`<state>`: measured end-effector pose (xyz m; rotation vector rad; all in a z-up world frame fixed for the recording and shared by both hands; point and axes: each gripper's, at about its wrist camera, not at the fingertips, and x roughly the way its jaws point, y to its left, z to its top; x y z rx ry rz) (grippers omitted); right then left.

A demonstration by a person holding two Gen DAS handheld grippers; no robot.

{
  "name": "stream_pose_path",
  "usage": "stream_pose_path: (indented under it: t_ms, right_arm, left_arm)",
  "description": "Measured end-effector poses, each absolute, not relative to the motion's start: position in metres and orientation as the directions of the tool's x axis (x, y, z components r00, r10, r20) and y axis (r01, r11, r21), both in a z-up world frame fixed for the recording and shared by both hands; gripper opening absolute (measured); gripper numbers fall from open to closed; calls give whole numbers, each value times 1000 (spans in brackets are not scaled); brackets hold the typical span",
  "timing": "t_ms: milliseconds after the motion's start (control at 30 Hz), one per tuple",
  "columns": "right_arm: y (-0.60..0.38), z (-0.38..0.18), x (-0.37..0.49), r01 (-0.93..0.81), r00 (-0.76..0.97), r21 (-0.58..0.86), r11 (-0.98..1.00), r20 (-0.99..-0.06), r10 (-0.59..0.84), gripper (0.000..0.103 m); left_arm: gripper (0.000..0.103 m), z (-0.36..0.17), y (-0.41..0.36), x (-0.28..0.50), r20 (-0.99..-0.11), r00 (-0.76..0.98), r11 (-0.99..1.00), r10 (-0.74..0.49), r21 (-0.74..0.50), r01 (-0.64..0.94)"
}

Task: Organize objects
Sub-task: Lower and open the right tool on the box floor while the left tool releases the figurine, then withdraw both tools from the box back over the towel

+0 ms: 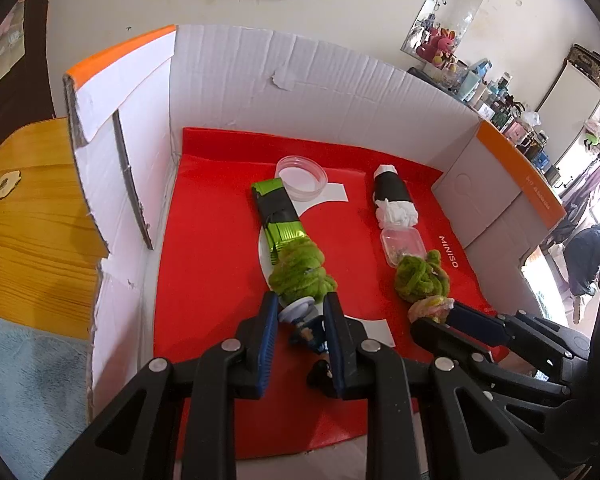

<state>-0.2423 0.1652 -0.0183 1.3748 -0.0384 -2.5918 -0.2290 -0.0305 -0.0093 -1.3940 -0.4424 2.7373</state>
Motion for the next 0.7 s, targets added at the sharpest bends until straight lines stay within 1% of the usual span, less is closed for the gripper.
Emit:
stream_pose_path:
  t_ms: [367,433,533,567,600,633,700]
  right_arm:
    - [163,-18,-240,175,-544,115,-978,-816,-194,30]
    - [163,-18,-240,175,-545,114,-978,-816,-193,30]
    - [164,-18,-239,176,-544,114,-978,-817,-193,31]
    - [163,-18,-239,175,-545,113,-978,-816,-192,39]
    - [163,-18,-238,175,-547,113,-978,-815,-192,54]
    - [163,-17,-237,173,-550,113,-978,-813,-191,59]
    - [163,-15,-234,172,-561,109,-979,-806,-189,60]
  left_arm:
    - [25,-6,-30,-227,-786,-600,-961,148,-258,100]
    - [31,-6,-30,-226,-787,-600,-962,145,-255,102]
    - [36,-4,-31,-224,-784,-605,-962,140,-252,104]
    - [37,-3,-31,-223,-782,-607,-962,140,-253,104]
    - [38,-2,-31,-223,-780,-610,-962,140,-254,104]
    - [38,-2,-31,-222,-780,-611,-962,139,-254,104]
    - [38,0,-31,-221,-778,-613,-962,140,-254,103]
